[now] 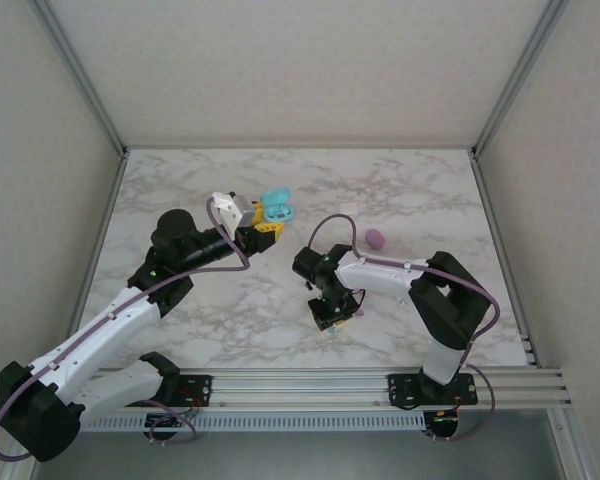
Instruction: Insert wireless bluetooth earbuds into charging case
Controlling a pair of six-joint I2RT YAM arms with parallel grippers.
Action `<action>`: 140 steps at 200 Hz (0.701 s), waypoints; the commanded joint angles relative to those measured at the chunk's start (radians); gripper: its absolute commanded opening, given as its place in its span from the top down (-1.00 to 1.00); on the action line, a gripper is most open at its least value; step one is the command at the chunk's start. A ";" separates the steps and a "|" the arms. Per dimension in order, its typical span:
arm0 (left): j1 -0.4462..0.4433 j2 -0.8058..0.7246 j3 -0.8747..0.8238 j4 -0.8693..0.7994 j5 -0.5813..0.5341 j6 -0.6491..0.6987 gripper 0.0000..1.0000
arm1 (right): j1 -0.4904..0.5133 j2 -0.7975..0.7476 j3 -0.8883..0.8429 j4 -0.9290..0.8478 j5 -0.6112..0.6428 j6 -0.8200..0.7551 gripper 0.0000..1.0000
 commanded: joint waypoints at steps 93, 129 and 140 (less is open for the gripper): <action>-0.009 -0.015 -0.008 0.005 -0.008 0.018 0.60 | 0.027 0.083 0.059 -0.052 0.012 -0.054 0.48; -0.009 -0.013 -0.007 0.005 -0.005 0.018 0.60 | 0.032 0.096 0.059 -0.054 0.019 -0.055 0.48; -0.009 -0.013 -0.007 0.005 -0.005 0.018 0.60 | 0.032 0.100 0.060 -0.056 0.021 -0.054 0.48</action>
